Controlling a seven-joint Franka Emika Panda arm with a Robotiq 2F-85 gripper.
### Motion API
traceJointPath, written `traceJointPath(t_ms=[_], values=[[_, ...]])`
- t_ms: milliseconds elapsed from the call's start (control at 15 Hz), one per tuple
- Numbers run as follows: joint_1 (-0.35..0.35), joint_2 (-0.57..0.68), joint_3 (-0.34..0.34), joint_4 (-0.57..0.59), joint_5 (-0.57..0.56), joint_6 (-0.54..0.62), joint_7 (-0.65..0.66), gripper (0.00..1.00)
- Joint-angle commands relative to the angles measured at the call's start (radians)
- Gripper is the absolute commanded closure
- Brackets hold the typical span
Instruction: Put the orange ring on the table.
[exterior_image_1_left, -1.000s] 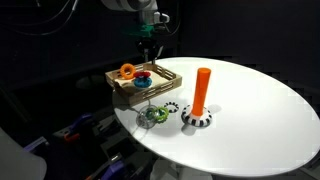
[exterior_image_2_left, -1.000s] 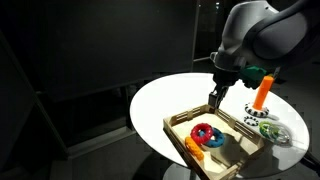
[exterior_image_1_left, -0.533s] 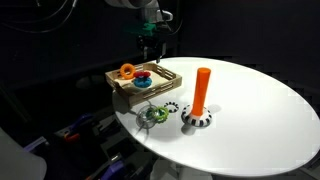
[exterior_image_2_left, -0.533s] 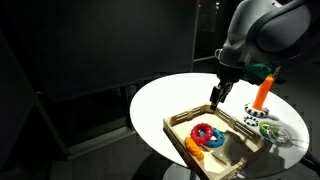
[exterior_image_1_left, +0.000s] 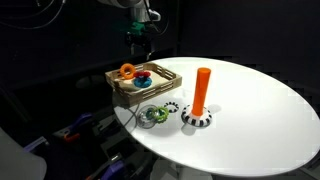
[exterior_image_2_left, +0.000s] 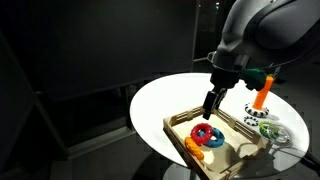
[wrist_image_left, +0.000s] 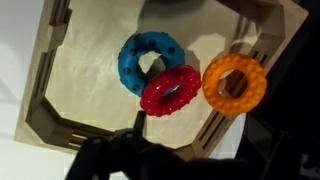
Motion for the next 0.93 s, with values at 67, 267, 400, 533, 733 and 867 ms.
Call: traceJointPath(t_ms=[67, 267, 400, 533, 733, 867], values=[[0.011, 0.000, 0.020, 0.002, 0.051, -0.017, -0.034, 0.00], [0.016, 0.003, 0.024, 0.002, 0.056, -0.017, -0.037, 0.00], [0.014, 0.004, 0.021, 0.002, 0.056, -0.017, -0.037, 0.00], [0.026, 0.014, 0.018, 0.006, 0.032, -0.018, -0.018, 0.00], [0.044, 0.040, 0.028, 0.017, 0.036, -0.007, -0.012, 0.00], [0.056, 0.056, 0.034, 0.022, 0.044, 0.005, -0.008, 0.00]])
